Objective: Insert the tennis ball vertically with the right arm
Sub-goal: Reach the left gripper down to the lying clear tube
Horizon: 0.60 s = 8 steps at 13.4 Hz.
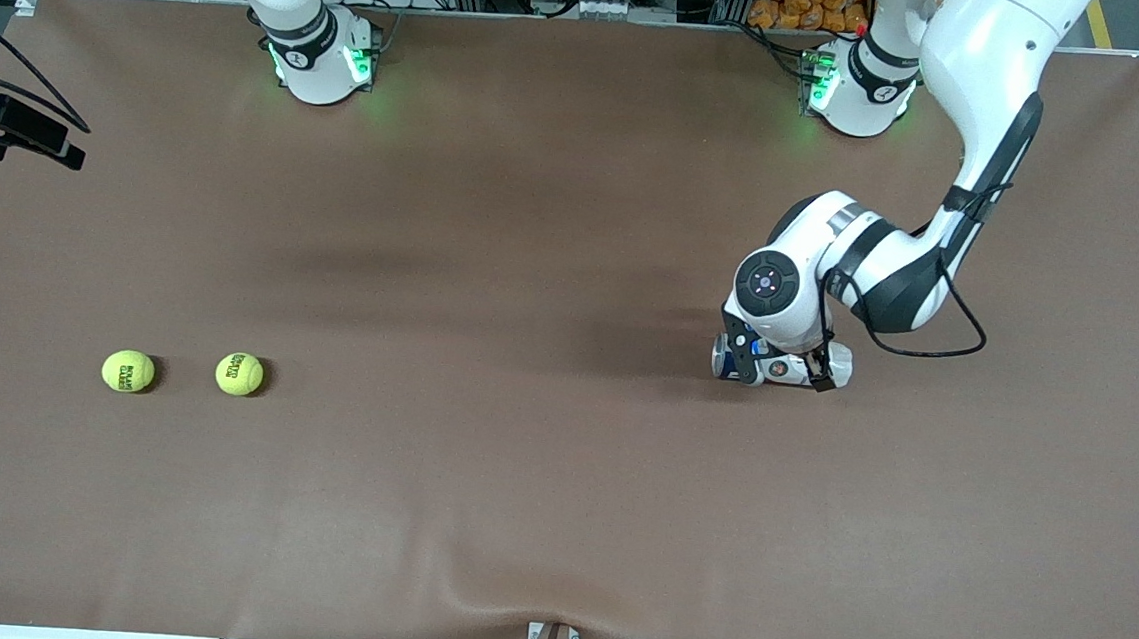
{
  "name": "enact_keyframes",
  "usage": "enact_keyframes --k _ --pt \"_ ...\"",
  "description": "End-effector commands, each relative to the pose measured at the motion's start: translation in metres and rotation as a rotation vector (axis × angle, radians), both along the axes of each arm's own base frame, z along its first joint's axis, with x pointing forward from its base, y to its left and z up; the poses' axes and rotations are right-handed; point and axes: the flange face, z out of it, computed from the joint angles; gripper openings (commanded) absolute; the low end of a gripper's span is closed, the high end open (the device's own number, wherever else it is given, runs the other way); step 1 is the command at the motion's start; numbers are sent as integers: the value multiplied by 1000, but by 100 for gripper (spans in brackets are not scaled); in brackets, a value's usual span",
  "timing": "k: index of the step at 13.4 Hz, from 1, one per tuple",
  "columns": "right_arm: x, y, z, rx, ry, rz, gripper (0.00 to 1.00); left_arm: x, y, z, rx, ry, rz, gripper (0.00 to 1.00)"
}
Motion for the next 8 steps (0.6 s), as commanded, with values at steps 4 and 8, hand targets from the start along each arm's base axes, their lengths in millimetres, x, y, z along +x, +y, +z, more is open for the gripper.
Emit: enact_keyframes --k 4,8 --pt "-4 -2 6 11 -5 6 100 1 -7 -19 68 35 -141 100" --pt "-4 -2 6 11 -5 6 100 -4 -15 -34 107 41 -191 100"
